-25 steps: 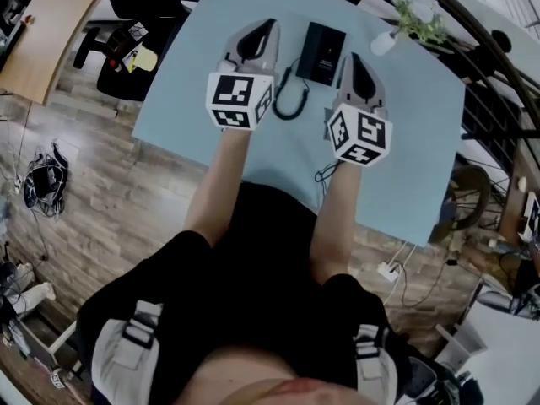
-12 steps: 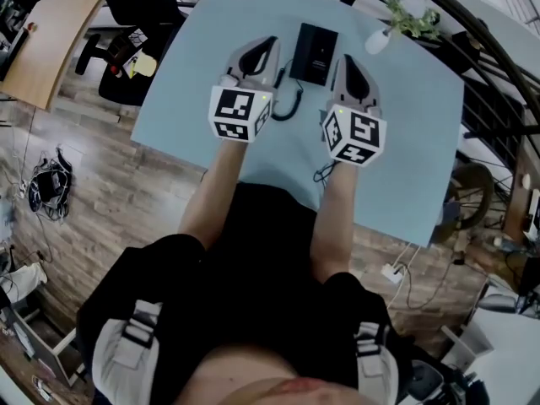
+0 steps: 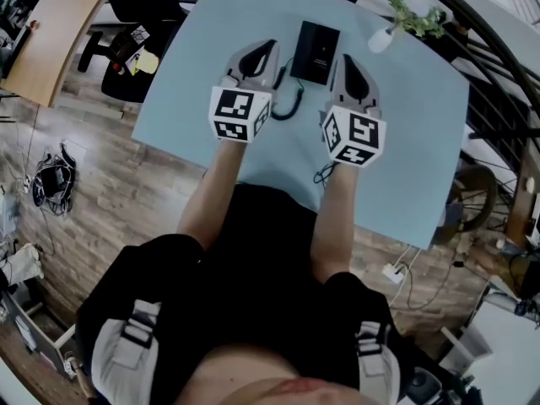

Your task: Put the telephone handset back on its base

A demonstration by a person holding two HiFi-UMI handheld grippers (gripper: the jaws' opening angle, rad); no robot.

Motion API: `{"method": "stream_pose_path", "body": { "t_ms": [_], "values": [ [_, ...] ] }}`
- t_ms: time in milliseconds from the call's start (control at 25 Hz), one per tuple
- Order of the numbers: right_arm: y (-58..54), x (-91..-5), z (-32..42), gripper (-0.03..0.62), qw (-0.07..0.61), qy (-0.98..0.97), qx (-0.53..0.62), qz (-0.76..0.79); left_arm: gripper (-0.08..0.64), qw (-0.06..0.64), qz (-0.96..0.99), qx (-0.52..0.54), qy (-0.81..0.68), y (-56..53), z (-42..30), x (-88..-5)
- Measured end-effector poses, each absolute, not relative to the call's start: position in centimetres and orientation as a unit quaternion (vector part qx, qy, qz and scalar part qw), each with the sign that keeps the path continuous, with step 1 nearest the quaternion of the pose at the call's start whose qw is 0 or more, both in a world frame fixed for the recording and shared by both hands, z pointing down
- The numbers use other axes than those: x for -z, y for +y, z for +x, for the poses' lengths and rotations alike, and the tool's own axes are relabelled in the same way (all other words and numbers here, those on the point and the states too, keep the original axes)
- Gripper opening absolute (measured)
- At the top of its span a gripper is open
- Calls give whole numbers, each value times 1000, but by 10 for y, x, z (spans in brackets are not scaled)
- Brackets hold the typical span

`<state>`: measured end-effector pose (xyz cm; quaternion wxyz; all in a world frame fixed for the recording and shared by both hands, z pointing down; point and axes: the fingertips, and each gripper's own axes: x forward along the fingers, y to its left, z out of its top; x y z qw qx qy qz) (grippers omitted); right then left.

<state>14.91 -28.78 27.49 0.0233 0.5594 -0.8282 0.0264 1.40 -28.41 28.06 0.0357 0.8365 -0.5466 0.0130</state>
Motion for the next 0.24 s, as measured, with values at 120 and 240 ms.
{"method": "stream_pose_path", "body": {
  "t_ms": [120, 240],
  "values": [
    [-276, -278, 153, -6, 22, -825, -21, 564, 0, 47, 840, -23, -539, -272, 20, -292],
    [-263, -273, 158, -6, 22, -820, -7, 572, 0, 40, 838, -16, -544, -254, 19, -291]
  ]
}}
